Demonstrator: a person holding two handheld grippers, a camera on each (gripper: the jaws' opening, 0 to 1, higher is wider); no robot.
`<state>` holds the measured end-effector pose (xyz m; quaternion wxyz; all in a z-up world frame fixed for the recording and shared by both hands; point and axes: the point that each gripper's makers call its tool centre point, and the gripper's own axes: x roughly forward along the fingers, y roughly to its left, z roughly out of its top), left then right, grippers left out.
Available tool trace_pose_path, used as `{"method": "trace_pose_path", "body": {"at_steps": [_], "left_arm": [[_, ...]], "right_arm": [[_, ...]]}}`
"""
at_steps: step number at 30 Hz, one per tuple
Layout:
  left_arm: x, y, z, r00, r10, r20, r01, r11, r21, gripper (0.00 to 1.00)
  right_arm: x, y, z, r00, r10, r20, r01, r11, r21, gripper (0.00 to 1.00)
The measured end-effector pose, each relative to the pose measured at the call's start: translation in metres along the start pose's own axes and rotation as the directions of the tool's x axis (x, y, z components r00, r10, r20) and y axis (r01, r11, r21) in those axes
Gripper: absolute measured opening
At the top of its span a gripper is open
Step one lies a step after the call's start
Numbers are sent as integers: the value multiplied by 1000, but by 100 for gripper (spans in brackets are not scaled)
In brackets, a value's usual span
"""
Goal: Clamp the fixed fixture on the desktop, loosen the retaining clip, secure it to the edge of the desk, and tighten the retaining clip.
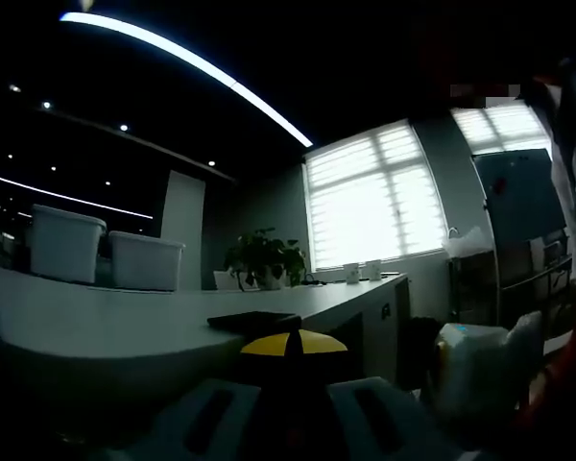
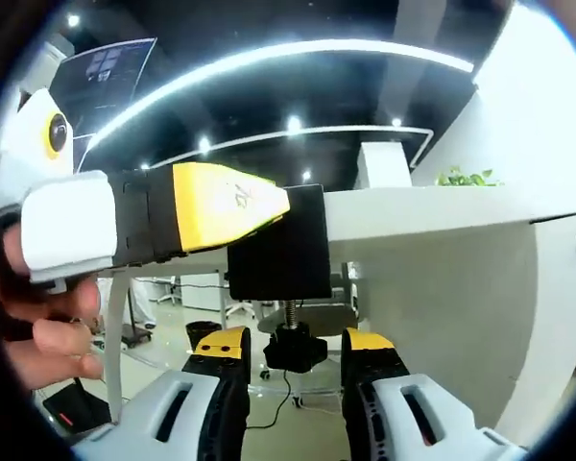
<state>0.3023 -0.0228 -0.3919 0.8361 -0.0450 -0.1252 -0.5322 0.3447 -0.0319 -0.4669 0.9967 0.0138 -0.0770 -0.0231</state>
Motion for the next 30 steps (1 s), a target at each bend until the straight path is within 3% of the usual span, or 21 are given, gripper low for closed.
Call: {"method": "trace_pose_path", "body": {"at_steps": [13, 17, 20, 22, 25, 27, 30], "left_arm": [[0, 0, 1, 1000, -6, 5, 6, 1000, -2, 1], [0, 0, 1, 1000, -8, 5, 8, 1000, -1, 1], [0, 0, 1, 1000, -8, 7, 8, 1000, -3, 1], [1, -1, -1, 1000, -11, 2, 11, 1000, -1, 1], [1, -2, -1, 1000, -12, -3, 12, 1000, 5, 1], [1, -2, -1, 1000, -16, -9, 16, 1000, 6, 1], [2, -3, -1, 1000, -20, -11, 20, 1000, 4, 1]], "right_arm": [[6, -4, -9, 1000, -8, -8, 8, 1000, 11, 27], [7, -4, -10, 999, 36, 0, -36, 999, 28, 27], [9, 1, -9, 993, 117, 18, -118, 992, 33, 27], [10, 2, -9, 981, 192, 32, -194, 980, 41, 27], [11, 2, -9, 944, 326, 53, -327, 945, 10, 27], [11, 7, -10, 916, 399, 47, -399, 917, -17, 27], [11, 12, -12, 855, 517, 39, -519, 855, 23, 27]]}}
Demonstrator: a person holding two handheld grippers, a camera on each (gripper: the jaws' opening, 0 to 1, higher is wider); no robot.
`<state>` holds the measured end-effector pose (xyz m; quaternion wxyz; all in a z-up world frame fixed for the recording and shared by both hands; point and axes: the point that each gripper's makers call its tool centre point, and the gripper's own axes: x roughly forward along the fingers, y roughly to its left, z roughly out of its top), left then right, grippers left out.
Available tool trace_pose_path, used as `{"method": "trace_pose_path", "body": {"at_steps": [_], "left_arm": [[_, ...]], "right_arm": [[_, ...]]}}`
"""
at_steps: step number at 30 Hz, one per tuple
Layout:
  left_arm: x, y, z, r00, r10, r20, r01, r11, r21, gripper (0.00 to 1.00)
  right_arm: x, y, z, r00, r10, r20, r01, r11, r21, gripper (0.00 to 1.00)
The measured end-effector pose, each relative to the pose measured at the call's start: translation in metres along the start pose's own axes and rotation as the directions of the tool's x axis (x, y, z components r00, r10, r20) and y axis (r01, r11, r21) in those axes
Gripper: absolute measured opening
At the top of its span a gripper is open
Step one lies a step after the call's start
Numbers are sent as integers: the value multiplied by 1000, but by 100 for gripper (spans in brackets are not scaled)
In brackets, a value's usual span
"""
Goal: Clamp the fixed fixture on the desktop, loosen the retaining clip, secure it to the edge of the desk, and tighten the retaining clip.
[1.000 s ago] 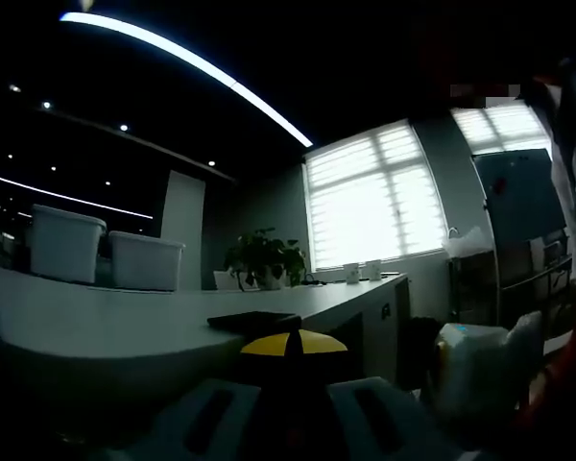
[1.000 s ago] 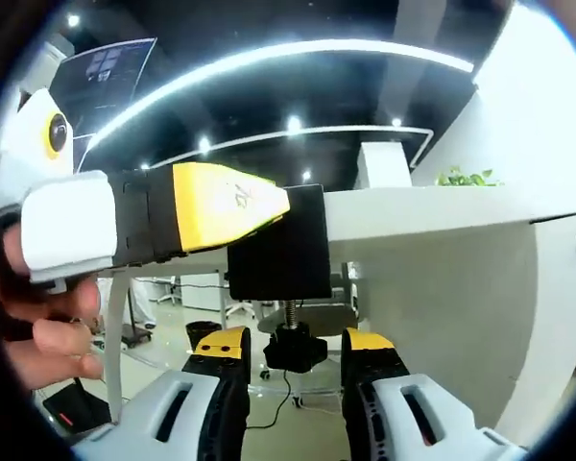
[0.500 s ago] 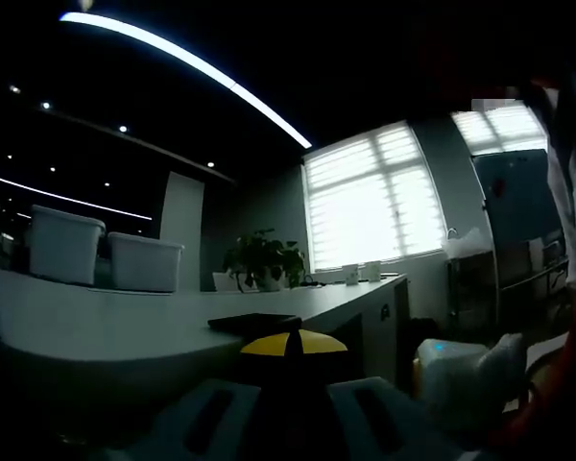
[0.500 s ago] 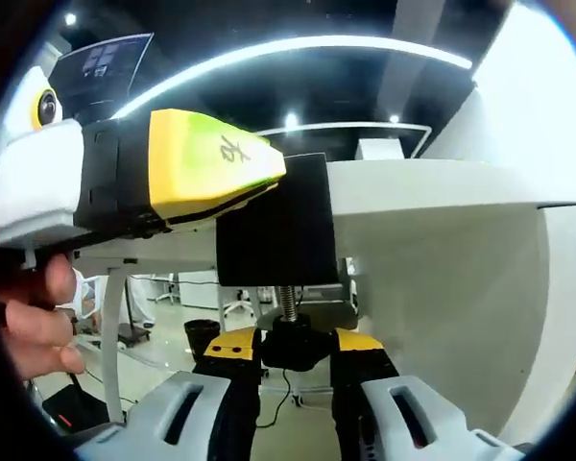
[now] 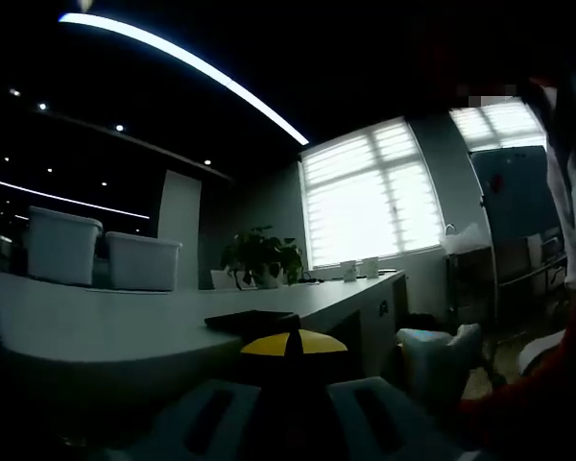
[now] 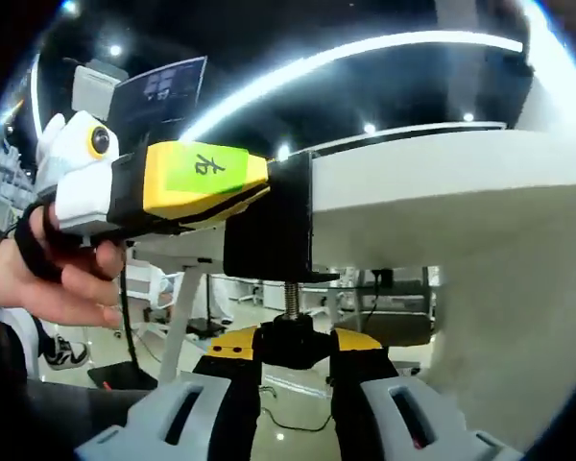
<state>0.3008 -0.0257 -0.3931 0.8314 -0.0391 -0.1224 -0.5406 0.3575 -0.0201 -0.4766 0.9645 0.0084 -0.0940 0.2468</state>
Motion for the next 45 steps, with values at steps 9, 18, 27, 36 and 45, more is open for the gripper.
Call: {"method": "trace_pose_path", "body": {"at_steps": [9, 18, 27, 36, 45], "left_arm": [[0, 0, 0, 1000, 6, -5, -6, 1000, 0, 1], [0, 0, 0, 1000, 4, -7, -4, 1000, 1, 1], [3, -2, -2, 1000, -10, -9, 10, 1000, 3, 1], [3, -2, -2, 1000, -8, 0, 8, 1000, -3, 1], [2, -2, -1, 1000, -1, 1, 1, 1000, 4, 1]], "right_arm": [[4, 5, -4, 977, 212, -36, -207, 973, 100, 28], [-3, 2, -7, 997, 75, -25, -74, 997, 33, 31], [-13, 1, 8, 983, -179, -27, 178, 983, -50, 44], [-22, 14, 1, 938, -343, -54, 340, 939, -47, 39], [-37, -13, 16, 849, -527, -26, 524, 848, -73, 38]]}}
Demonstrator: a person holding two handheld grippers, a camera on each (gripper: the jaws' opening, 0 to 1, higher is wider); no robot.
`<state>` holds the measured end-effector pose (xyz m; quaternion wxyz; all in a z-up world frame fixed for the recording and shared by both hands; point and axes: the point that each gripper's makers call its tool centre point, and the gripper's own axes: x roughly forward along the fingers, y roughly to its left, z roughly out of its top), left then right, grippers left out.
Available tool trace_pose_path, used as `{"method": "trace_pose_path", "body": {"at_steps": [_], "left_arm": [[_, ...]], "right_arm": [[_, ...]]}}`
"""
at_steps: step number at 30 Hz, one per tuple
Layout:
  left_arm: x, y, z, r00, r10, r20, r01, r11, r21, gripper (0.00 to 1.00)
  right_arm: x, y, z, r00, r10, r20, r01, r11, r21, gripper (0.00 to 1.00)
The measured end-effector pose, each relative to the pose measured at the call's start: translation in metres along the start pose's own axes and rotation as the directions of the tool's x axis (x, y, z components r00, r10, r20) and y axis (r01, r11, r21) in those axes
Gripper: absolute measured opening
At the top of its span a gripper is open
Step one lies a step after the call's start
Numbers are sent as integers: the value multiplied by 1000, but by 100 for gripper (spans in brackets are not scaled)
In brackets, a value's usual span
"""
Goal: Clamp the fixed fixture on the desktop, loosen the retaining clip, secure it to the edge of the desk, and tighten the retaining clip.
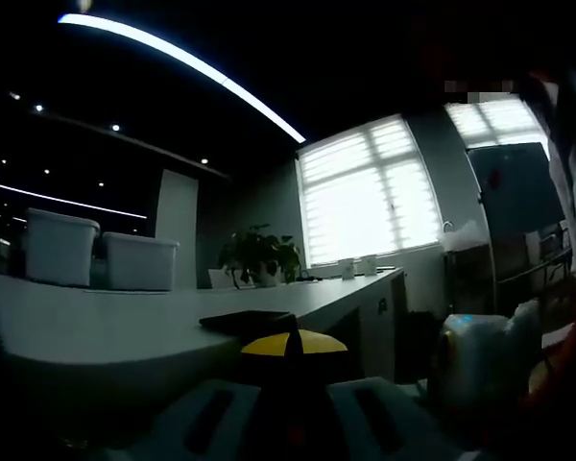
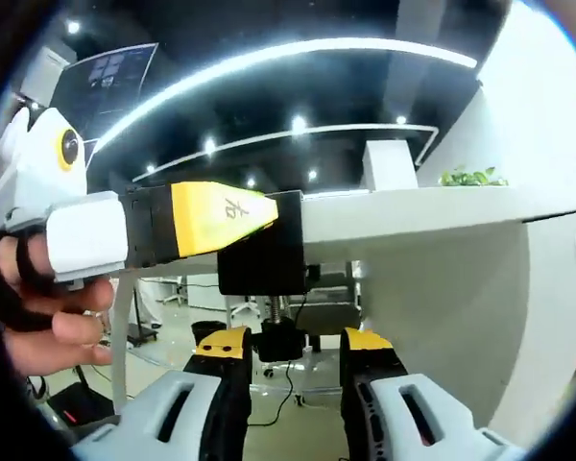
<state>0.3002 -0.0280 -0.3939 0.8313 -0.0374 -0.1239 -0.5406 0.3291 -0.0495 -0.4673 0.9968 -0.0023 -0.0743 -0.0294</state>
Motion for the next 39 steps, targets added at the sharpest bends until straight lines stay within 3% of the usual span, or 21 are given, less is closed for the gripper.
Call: {"method": "trace_pose_path", "body": {"at_steps": [9, 19, 24, 31, 34, 36, 38, 39], "left_arm": [[0, -1, -1, 1000, 1, -6, -1, 1000, 5, 1], [-1, -1, 0, 1000, 3, -4, -3, 1000, 1, 1], [-1, -1, 0, 1000, 0, -10, 0, 1000, 8, 1], [-1, -1, 0, 1000, 2, -3, -2, 1000, -2, 1], [-1, -1, 0, 1000, -1, -8, 1, 1000, 3, 1], [-1, -1, 0, 1000, -4, -14, 4, 1000, 10, 1], [-1, -1, 0, 1000, -4, -15, 5, 1000, 13, 1], [0, -1, 0, 1000, -4, -15, 4, 1000, 11, 1]], "right_arm": [[6, 19, -3, 1000, 21, -12, -21, 1000, -17, 35], [24, 17, -16, 999, 25, -41, -26, 1000, -8, 30], [21, 18, -17, 998, 33, -57, -34, 999, -12, 27], [25, 22, -18, 993, 111, -42, -110, 993, 35, 27], [29, 28, -18, 968, 249, -18, -247, 967, 67, 27], [29, 31, -18, 939, 344, 1, -344, 937, 68, 27], [29, 34, -18, 896, 444, 17, -444, 894, 53, 27], [28, 35, -18, 861, 508, 12, -508, 859, 63, 27]]}}
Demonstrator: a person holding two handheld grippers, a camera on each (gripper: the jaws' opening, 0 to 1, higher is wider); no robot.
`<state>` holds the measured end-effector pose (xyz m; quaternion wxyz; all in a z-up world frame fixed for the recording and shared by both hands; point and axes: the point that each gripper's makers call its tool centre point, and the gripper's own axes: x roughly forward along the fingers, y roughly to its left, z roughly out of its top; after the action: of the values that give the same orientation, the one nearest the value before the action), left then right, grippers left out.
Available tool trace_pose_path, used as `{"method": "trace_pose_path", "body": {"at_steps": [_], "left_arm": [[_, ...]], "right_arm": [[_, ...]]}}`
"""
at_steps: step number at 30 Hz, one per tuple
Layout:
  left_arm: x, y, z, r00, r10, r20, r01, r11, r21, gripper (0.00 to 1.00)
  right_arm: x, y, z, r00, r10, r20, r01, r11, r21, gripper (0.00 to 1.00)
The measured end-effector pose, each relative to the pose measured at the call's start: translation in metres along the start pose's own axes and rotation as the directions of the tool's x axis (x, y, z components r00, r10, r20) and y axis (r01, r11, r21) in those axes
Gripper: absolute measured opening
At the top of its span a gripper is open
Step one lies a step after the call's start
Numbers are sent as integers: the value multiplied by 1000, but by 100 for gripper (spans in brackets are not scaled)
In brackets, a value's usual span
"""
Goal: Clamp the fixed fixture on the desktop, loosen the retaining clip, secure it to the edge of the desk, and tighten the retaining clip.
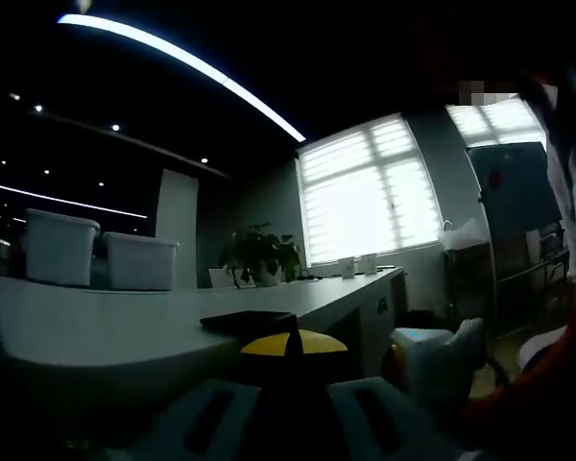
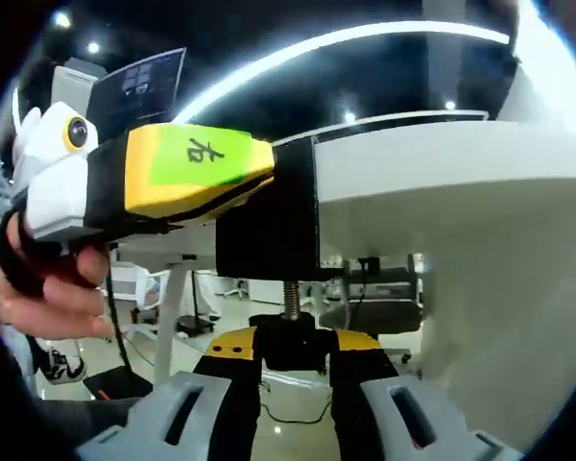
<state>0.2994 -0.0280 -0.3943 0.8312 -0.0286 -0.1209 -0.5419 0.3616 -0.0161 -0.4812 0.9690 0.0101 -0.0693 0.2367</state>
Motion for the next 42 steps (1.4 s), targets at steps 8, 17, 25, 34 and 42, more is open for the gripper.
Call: {"method": "trace_pose_path", "body": {"at_steps": [8, 17, 25, 34, 42], "left_arm": [[0, 0, 0, 1000, 1, -3, -1, 1000, 1, 1], [0, 1, 0, 1000, -5, 2, 5, 1000, -2, 1], [1, 1, -1, 1000, -9, 0, 9, 1000, 0, 1], [2, 1, -3, 1000, -8, 5, 8, 1000, -10, 1], [3, 1, -3, 1000, -10, -7, 10, 1000, 4, 1]], "right_arm": [[5, 5, -1, 968, 246, -55, -248, 968, -32, 26], [1, 7, -1, 968, 249, -40, -250, 968, -20, 27], [-9, 7, -15, 976, 206, -73, -210, 977, -40, 27], [-32, 5, -10, 995, 87, -40, -88, 995, -34, 33], [-42, -6, 19, 990, -132, 50, 132, 991, 2, 33]]}}
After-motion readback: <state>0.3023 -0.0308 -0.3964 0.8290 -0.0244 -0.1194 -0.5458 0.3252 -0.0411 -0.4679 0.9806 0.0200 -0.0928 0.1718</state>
